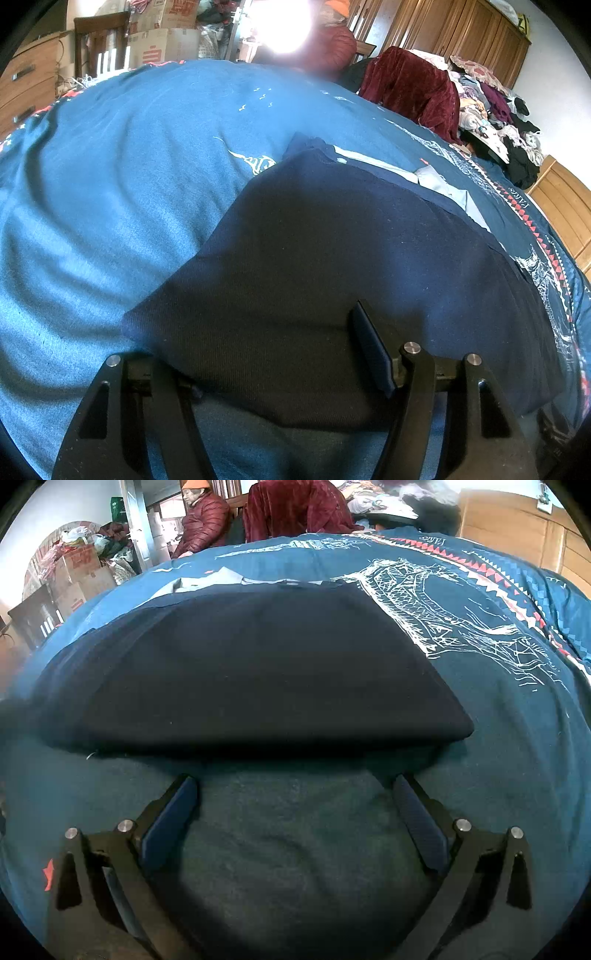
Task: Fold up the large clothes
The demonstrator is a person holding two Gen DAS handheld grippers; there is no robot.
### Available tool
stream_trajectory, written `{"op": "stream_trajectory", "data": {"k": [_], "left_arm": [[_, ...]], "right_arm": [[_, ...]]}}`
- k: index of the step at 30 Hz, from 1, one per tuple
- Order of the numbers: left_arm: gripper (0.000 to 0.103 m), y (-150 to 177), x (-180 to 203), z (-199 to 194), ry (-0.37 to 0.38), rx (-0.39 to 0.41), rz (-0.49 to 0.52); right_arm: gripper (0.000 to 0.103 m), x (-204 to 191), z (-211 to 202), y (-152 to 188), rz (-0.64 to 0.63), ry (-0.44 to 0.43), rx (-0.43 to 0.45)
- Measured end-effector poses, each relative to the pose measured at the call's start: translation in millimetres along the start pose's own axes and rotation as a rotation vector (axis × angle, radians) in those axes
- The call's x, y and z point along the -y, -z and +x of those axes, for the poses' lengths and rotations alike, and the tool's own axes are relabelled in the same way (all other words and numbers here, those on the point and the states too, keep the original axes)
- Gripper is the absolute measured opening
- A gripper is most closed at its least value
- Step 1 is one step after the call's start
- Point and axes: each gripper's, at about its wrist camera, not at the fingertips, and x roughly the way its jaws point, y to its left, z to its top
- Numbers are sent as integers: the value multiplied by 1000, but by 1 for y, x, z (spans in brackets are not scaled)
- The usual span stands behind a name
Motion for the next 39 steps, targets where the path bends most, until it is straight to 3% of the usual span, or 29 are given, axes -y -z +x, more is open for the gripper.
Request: {"op": "stream_trajectory", "data": {"k": [25, 34, 39], "left_arm": [[70, -1, 1, 2, 3, -2, -3], [78, -4, -8, -4, 115, -13, -73], [79, -13, -18, -6, 173, 2, -190]], "right_arm": [[103, 0, 0, 0, 1, 0, 0], [103, -7, 6, -6, -28, 35, -28], [103, -1, 2, -15, 6, -20, -97]]}}
